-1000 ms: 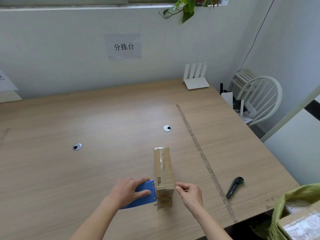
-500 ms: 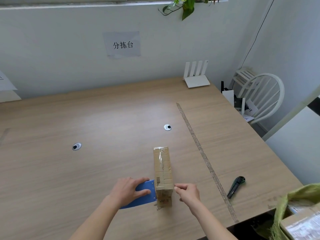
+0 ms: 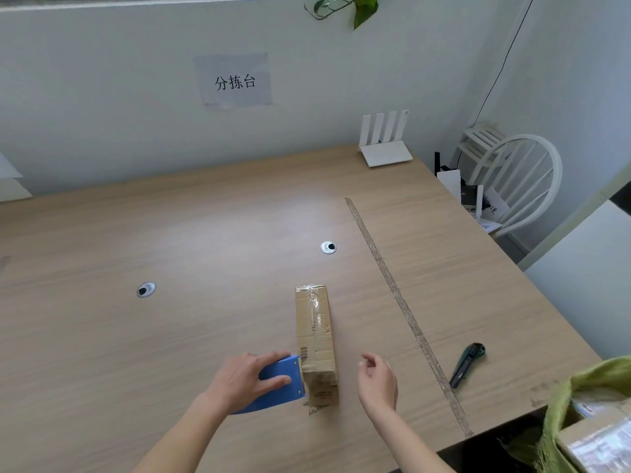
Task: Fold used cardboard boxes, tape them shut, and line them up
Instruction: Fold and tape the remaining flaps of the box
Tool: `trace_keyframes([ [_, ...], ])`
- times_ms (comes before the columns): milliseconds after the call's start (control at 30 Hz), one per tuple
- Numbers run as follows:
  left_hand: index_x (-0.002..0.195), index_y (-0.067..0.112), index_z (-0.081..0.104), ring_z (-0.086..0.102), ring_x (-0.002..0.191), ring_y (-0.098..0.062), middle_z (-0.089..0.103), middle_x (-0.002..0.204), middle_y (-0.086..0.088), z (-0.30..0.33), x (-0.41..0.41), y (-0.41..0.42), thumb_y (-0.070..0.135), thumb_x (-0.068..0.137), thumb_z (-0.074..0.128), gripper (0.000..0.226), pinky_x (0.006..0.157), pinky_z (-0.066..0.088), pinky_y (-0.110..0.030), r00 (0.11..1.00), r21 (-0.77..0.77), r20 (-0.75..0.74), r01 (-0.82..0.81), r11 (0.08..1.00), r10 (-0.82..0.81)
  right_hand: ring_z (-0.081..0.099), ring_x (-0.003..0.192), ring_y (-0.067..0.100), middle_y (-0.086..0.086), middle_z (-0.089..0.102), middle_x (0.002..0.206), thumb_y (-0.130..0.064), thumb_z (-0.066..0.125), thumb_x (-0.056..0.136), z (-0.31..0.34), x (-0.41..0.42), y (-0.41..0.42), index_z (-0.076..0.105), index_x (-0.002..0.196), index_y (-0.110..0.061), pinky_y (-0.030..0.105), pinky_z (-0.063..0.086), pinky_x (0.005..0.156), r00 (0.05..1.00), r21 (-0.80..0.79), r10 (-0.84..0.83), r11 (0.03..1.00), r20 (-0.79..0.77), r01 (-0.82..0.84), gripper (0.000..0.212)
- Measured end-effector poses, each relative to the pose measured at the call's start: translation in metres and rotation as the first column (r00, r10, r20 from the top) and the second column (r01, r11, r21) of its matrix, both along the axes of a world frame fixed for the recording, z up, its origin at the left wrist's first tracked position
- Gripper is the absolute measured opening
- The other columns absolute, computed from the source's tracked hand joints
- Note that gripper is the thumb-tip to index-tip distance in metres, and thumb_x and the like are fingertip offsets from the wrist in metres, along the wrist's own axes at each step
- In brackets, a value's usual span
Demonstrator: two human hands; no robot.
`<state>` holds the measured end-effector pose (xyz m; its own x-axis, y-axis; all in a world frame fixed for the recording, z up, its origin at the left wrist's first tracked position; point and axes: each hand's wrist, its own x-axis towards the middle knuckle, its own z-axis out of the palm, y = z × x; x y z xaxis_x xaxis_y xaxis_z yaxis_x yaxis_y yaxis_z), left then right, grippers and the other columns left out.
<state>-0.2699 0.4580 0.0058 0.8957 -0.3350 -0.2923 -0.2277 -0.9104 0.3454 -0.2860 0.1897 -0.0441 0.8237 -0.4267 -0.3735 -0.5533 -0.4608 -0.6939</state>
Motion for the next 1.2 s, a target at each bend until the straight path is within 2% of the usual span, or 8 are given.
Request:
trace_keyframes([
  [133,0.143,0.054,0.039,0.055,0.082,-0.004,0.069,0.116,0.016,0.004,-0.001,-0.002,0.084,0.084,0.029,0.066,0.064,0.037,-0.014,1.000,0.011,0.006,-0.016,1.000,0.016,0.042,0.136,0.008,-0.010,0.041,0.149,-0.038,0.055,0.100,0.032,0.017,0.028,0.044,0.148,-0.024,0.027,0.036,0.110,0.891,-0.112,0.383,0.924,0.243,-0.366,0.051],
  [200,0.142,0.054,0.041,0.057,0.083,-0.006,0.070,0.113,0.015,0.001,-0.002,-0.002,0.090,0.076,0.019,0.078,0.066,0.039,-0.019,0.999,0.002,0.026,-0.023,1.000,0.023,0.018,0.150,0.005,-0.014,0.015,0.165,-0.048,0.051,0.100,0.034,0.025,0.040,0.023,0.159,-0.026,0.030,0.023,0.121,0.786,-0.207,0.595,0.801,0.171,-0.561,0.069],
  [267,0.142,0.053,0.042,0.062,0.088,-0.010,0.071,0.111,0.014,-0.002,-0.004,0.001,0.093,0.075,0.017,0.082,0.066,0.039,-0.024,0.998,0.019,0.061,-0.029,0.999,0.028,-0.005,0.153,0.005,-0.010,-0.019,0.166,-0.054,0.043,0.102,0.024,0.027,0.045,-0.003,0.162,-0.024,0.035,0.006,0.126,0.702,-0.288,0.712,0.672,-0.005,-0.683,0.081],
  [367,0.142,0.053,0.042,0.063,0.089,-0.011,0.071,0.107,0.013,-0.003,-0.004,0.003,0.088,0.079,0.021,0.075,0.063,0.037,-0.025,0.995,0.052,0.091,-0.036,0.998,0.031,-0.015,0.154,0.010,-0.008,-0.042,0.157,-0.056,0.034,0.103,0.006,0.022,0.041,-0.022,0.157,-0.027,0.039,-0.004,0.126,0.657,-0.297,0.737,0.599,-0.159,-0.744,0.083],
  [567,0.142,0.053,0.040,0.063,0.082,-0.013,0.071,0.102,0.010,0.002,0.003,-0.003,0.081,0.085,0.029,0.064,0.071,0.050,-0.033,0.995,0.123,0.096,0.008,0.992,-0.020,-0.015,0.154,0.010,-0.009,-0.044,0.155,-0.058,0.030,0.104,-0.002,0.023,0.023,-0.025,0.155,-0.031,0.037,-0.005,0.126,0.638,-0.275,0.745,0.583,-0.193,-0.764,0.080],
  [867,0.139,0.053,0.043,0.057,0.075,-0.012,0.070,0.094,0.010,0.003,-0.002,0.027,0.079,0.086,0.033,0.060,0.069,0.046,-0.030,0.996,0.147,0.085,-0.036,0.989,0.024,-0.017,0.153,0.008,-0.009,-0.046,0.154,-0.057,0.030,0.104,0.001,0.025,0.021,-0.024,0.156,-0.028,0.037,-0.004,0.126,0.614,-0.237,0.762,0.570,-0.205,-0.787,0.080],
  [1067,0.142,0.049,0.041,0.064,0.086,-0.017,0.071,0.107,0.006,-0.007,0.004,0.001,0.074,0.087,0.036,0.061,0.058,0.033,-0.032,0.996,0.278,0.072,0.039,0.960,-0.061,-0.016,0.153,0.010,-0.011,-0.047,0.153,-0.057,0.030,0.104,0.000,0.024,0.020,-0.025,0.156,-0.030,0.038,-0.003,0.127,0.614,-0.229,0.767,0.574,-0.184,-0.786,0.080],
  [1200,0.139,0.043,0.043,0.067,0.089,-0.023,0.070,0.101,0.001,-0.025,0.006,-0.025,0.078,0.072,0.008,0.084,0.054,0.029,-0.032,0.996,0.332,0.091,-0.007,0.943,-0.025,-0.014,0.154,0.009,-0.010,-0.047,0.154,-0.057,0.031,0.104,-0.003,0.023,0.022,-0.025,0.156,-0.029,0.036,-0.003,0.126,0.621,-0.236,0.765,0.580,-0.173,-0.780,0.081],
])
